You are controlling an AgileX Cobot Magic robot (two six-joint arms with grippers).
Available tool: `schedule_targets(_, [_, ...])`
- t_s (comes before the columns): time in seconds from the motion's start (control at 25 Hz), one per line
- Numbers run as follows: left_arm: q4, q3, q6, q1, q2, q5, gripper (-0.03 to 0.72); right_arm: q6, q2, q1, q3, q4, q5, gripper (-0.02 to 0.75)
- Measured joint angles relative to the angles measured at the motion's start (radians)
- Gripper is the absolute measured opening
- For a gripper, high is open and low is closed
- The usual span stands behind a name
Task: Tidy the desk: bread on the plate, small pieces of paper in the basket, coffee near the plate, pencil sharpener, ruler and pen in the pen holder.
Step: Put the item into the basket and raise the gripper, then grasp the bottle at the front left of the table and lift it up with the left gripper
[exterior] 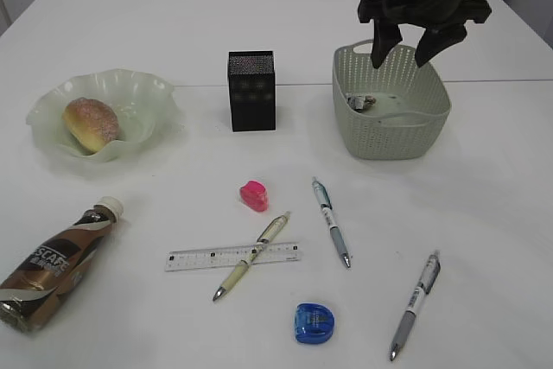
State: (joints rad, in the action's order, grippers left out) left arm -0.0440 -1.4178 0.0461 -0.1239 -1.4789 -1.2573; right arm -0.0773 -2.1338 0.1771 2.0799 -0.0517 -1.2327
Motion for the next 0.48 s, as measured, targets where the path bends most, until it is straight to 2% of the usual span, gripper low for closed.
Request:
schedule_targets(0.16, [0.037, 0.041, -0.006, -0.07, -0.122, 0.01, 0.407, 0.0, 0.0, 0.0, 0.001, -0.076, -0.004, 0.467])
schedule_targets(0.32, [0.094, 0.041, -0.01, -0.167, -0.27, 0.028, 0.483, 0.0, 0.023, 0.0, 0.001, -0.125, -0.007, 0.463])
schedule_targets(0.48, [0.101, 0.041, -0.012, -0.198, -0.394, 0.037, 0.536, 0.002, 0.073, 0.0, 0.001, -0.133, -0.009, 0.46])
